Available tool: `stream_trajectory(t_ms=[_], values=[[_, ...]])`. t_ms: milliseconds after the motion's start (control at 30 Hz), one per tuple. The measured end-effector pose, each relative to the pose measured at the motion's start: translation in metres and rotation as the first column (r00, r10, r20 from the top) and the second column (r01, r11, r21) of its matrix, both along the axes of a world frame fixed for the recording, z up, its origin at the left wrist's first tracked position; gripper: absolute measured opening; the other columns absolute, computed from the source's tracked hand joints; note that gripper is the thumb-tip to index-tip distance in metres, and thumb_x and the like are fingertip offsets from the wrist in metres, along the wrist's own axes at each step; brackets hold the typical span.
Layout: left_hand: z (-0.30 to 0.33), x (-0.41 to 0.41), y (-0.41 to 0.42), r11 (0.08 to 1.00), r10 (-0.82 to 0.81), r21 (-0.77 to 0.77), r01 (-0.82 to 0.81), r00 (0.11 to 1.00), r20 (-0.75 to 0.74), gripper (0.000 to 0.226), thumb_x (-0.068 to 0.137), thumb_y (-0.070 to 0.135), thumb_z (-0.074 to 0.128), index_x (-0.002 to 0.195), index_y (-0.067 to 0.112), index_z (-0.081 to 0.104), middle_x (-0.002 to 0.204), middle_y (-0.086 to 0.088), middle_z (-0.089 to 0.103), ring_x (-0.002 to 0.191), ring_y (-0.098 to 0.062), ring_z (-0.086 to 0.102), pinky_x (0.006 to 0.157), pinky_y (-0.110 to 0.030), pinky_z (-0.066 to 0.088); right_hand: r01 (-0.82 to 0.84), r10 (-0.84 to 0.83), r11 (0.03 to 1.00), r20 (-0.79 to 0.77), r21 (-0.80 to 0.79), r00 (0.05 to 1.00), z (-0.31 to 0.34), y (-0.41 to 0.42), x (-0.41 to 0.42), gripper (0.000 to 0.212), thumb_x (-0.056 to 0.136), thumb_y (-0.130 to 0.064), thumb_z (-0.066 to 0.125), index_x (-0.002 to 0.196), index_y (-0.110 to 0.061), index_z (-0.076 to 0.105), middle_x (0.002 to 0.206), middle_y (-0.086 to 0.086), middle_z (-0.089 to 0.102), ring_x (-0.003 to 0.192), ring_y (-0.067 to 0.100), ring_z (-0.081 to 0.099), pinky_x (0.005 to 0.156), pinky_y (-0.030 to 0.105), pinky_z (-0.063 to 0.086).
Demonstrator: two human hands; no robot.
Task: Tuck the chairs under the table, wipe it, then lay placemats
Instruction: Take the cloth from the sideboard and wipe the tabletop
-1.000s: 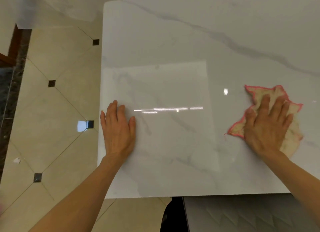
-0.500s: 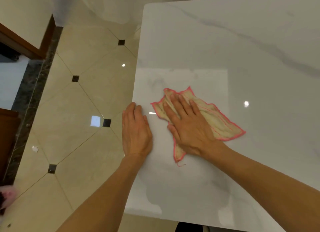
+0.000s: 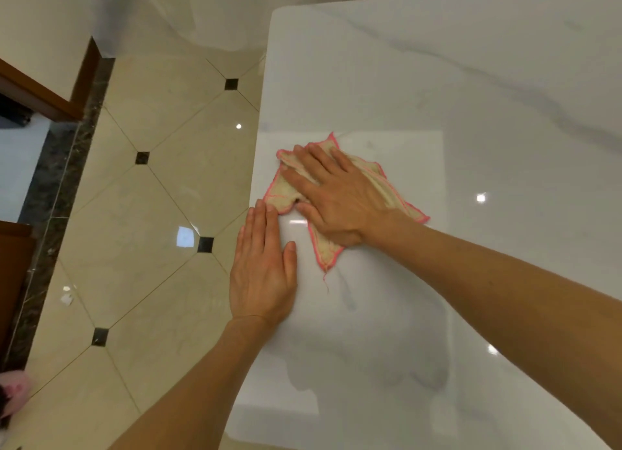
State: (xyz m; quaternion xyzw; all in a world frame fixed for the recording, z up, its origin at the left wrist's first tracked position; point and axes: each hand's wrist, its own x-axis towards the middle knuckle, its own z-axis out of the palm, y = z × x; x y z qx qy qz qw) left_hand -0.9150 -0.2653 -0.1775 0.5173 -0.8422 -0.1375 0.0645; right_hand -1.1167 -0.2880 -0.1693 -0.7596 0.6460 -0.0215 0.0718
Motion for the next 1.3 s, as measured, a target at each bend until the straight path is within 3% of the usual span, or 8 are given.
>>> stream_trajectory(t_ms=[200, 267, 367, 467, 633, 867, 1100, 1300], values=[[0.002, 0.000, 0.001, 1.000, 0.007, 0.003, -0.007, 1.000, 0.019, 0.062, 0.102, 0.035, 0.026, 0.157, 0.009, 0.018, 0.166, -0.005, 0.012, 0.153, -0.015, 0.007, 0.124, -0.029, 0.003, 0.365, -0.366, 0.930, -0.013, -0.028, 0.931, 0.000, -0.009, -0.126, 0.065, 0.097, -0.043, 0.018, 0.155, -0.016, 0.014, 0.161, 0.012, 0.018, 0.147, 0.034, 0.016, 0.118, 0.051, 0.013], [0.004, -0.001, 0.002, 1.000, 0.005, 0.009, -0.005, 1.000, 0.013, 0.062, 0.102, 0.036, 0.023, 0.157, 0.009, 0.018, 0.166, -0.004, 0.011, 0.153, -0.014, 0.006, 0.123, -0.025, -0.001, 0.515, -0.516, 0.856, -0.023, -0.047, 0.856, -0.001, 0.010, -0.180, 0.066, 0.095, -0.042, 0.015, 0.155, -0.014, 0.012, 0.160, 0.016, 0.018, 0.145, 0.036, 0.017, 0.118, 0.052, 0.014], [0.003, -0.002, 0.002, 1.000, 0.002, 0.016, -0.002, 1.000, 0.006, 0.061, 0.102, 0.035, 0.023, 0.157, 0.009, 0.018, 0.166, -0.004, 0.011, 0.153, -0.014, 0.005, 0.124, -0.034, 0.009, 0.708, -0.711, 0.700, 0.007, -0.091, 0.703, -0.001, 0.046, -0.226, 0.064, 0.096, -0.042, 0.019, 0.154, -0.014, 0.013, 0.157, 0.022, 0.019, 0.144, 0.040, 0.017, 0.117, 0.054, 0.014], [0.001, -0.001, 0.001, 1.000, 0.011, 0.019, -0.011, 1.000, -0.002, 0.060, 0.103, 0.034, 0.024, 0.157, 0.008, 0.019, 0.165, -0.005, 0.013, 0.153, -0.015, 0.006, 0.123, -0.041, 0.018, 0.786, -0.788, 0.611, 0.026, -0.092, 0.615, -0.006, 0.054, -0.230, 0.064, 0.097, -0.045, 0.017, 0.154, -0.017, 0.011, 0.158, 0.022, 0.015, 0.146, 0.039, 0.013, 0.119, 0.053, 0.009], [0.000, -0.002, 0.000, 1.000, 0.006, 0.013, -0.006, 1.000, -0.001, 0.059, 0.103, 0.032, 0.025, 0.156, 0.005, 0.021, 0.165, -0.009, 0.016, 0.153, -0.019, 0.010, 0.123, -0.042, 0.018, 0.842, -0.840, 0.539, 0.044, -0.037, 0.540, -0.007, 0.043, -0.216, 0.066, 0.096, -0.049, 0.014, 0.154, -0.018, 0.013, 0.161, 0.018, 0.007, 0.148, 0.038, 0.006, 0.119, 0.055, 0.004], [0.003, -0.004, 0.001, 0.999, 0.020, 0.028, -0.020, 1.000, -0.021, 0.058, 0.103, 0.030, 0.023, 0.156, 0.006, 0.021, 0.165, -0.008, 0.014, 0.153, -0.020, 0.009, 0.124, -0.038, 0.011, 0.641, -0.640, 0.767, 0.059, -0.006, 0.766, -0.001, 0.035, -0.086, 0.060, 0.098, -0.043, 0.026, 0.154, -0.023, 0.019, 0.163, 0.011, 0.005, 0.148, 0.034, 0.012, 0.118, 0.054, 0.007], [0.005, -0.006, 0.003, 0.999, 0.031, 0.018, -0.031, 0.998, -0.050, 0.056, 0.104, 0.028, 0.026, 0.156, 0.007, 0.024, 0.165, -0.007, 0.016, 0.152, -0.019, 0.011, 0.124, -0.034, 0.009, 0.551, -0.551, 0.834, 0.105, 0.026, 0.828, 0.000, 0.095, 0.059, 0.069, 0.095, -0.042, 0.042, 0.155, -0.020, 0.017, 0.164, 0.006, -0.005, 0.150, 0.029, 0.005, 0.118, 0.051, 0.008], [0.009, -0.003, 0.007, 0.999, 0.030, -0.012, -0.030, 0.998, -0.046, 0.052, 0.107, 0.023, 0.029, 0.155, 0.005, 0.023, 0.164, -0.011, 0.017, 0.152, -0.023, 0.011, 0.124, -0.037, 0.011, 0.524, -0.530, 0.848, 0.128, 0.085, 0.838, 0.005, 0.147, 0.088, 0.070, 0.095, -0.042, 0.044, 0.156, -0.021, 0.015, 0.163, 0.005, -0.009, 0.150, 0.028, -0.001, 0.120, 0.047, 0.003]])
